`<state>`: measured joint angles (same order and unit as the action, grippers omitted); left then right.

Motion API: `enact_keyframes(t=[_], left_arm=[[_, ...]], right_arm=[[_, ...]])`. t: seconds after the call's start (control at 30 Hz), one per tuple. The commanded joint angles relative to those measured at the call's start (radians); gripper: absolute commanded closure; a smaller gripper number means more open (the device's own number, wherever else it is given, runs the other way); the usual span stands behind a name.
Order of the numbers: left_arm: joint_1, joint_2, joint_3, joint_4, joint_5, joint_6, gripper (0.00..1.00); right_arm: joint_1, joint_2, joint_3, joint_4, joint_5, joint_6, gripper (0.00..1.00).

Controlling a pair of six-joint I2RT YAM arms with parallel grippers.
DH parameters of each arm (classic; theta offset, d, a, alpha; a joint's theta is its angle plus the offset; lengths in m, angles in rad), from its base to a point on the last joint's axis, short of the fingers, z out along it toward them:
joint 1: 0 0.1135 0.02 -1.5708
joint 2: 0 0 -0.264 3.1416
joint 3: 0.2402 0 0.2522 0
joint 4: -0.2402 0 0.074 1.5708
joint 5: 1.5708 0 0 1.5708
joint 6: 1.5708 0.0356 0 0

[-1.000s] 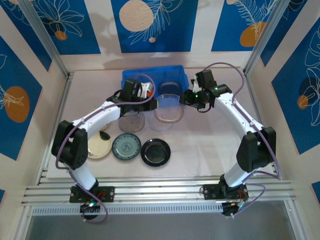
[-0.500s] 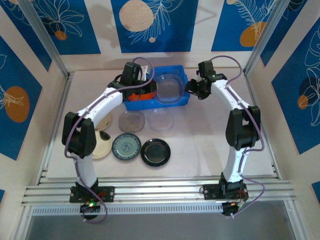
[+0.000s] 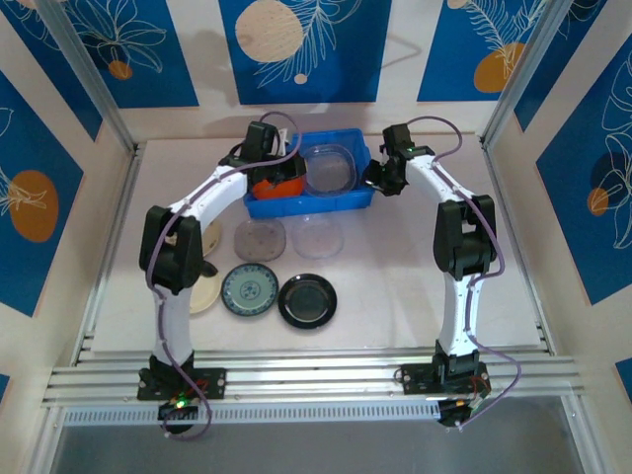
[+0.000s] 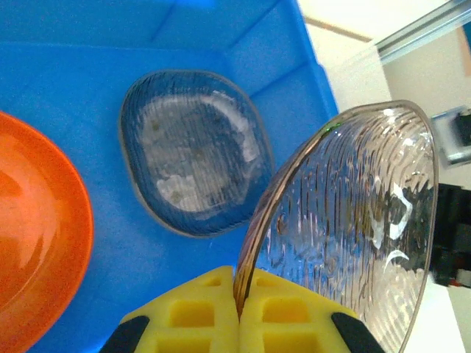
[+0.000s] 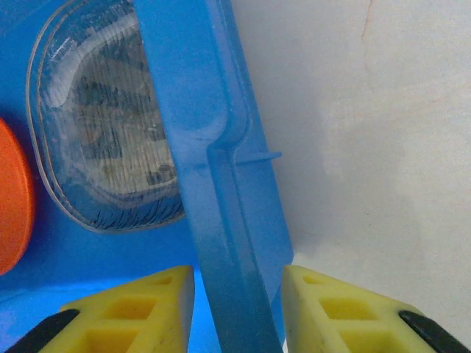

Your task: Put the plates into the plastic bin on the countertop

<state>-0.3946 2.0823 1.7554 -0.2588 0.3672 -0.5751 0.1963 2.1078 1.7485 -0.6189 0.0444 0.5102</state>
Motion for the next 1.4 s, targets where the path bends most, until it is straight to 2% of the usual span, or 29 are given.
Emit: enact_keyframes(t=[0.0,0.27,0.4,0.53,0.67,0.73,0.97,1.37], left_arm=[[0.008,0.013,0.042,0.034,0.034,-0.017,1.0],[0.008,0.022,0.046,0.032,0.033,-0.015,1.0],[0.011,0.032,0.06,0.025,0.03,-0.014,1.0],[0.011,0.065,0.115,-0.002,0.017,-0.013,1.0],[0.014,0.127,0.205,-0.041,-0.003,-0.012,1.0],[0.017,0.162,0.246,-0.057,-0.009,-0.012,1.0],[0.031,0.274,0.357,-0.1,-0.031,-0.001,1.0],[0.033,0.407,0.442,-0.074,-0.079,-0.011,1.0]], right_arm=[[0.006,-0.019,0.002,0.001,-0.028,-0.001,0.64],[0.04,-0.05,-0.032,-0.018,-0.014,-0.015,0.69],[0.048,-0.055,-0.044,-0.021,-0.001,-0.01,0.68],[0.037,-0.091,-0.054,-0.004,0.013,0.019,0.55],[0.003,-0.202,-0.148,0.174,-0.084,0.092,0.46],[-0.005,-0.274,-0.197,0.259,-0.113,0.125,0.44],[-0.011,-0.427,-0.218,0.268,-0.11,0.154,0.45],[0.007,-0.551,-0.293,0.272,-0.109,0.179,0.46]])
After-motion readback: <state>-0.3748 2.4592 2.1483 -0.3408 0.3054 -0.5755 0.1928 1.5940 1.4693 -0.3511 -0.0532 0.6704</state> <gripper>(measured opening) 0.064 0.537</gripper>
